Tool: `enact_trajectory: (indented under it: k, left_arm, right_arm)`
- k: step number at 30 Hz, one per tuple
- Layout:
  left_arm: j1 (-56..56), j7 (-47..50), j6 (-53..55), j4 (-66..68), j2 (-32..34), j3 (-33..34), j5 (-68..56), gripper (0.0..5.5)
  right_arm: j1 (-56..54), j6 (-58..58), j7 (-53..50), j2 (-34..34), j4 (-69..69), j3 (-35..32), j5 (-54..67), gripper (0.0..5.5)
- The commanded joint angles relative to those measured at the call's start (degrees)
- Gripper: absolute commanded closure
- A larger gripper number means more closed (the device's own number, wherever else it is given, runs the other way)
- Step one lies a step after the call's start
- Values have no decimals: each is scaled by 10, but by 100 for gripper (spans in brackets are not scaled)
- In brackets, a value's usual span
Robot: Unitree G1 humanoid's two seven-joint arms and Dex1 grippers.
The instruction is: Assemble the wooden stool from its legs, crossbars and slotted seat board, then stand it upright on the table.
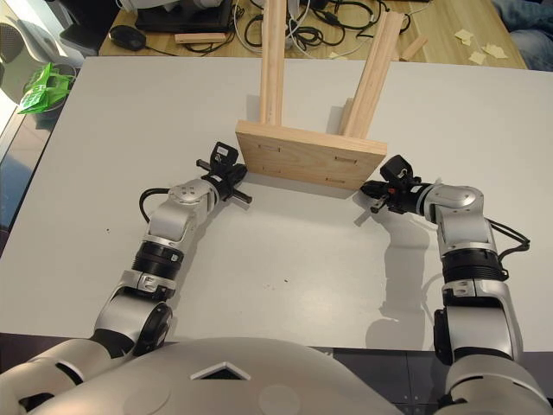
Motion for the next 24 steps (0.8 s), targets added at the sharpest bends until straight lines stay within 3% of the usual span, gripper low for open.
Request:
enact_trajectory:
  k: [1,24]
  left_arm:
    - [9,-2,8,2,-2,-2,-2,549]
    - [40,-108,25,-83,-7,-10,-76,549]
  right_arm:
    - [-12,-8,-3,7,3,6,-6,550]
    - [11,43,58,19,-74,-26,69,550]
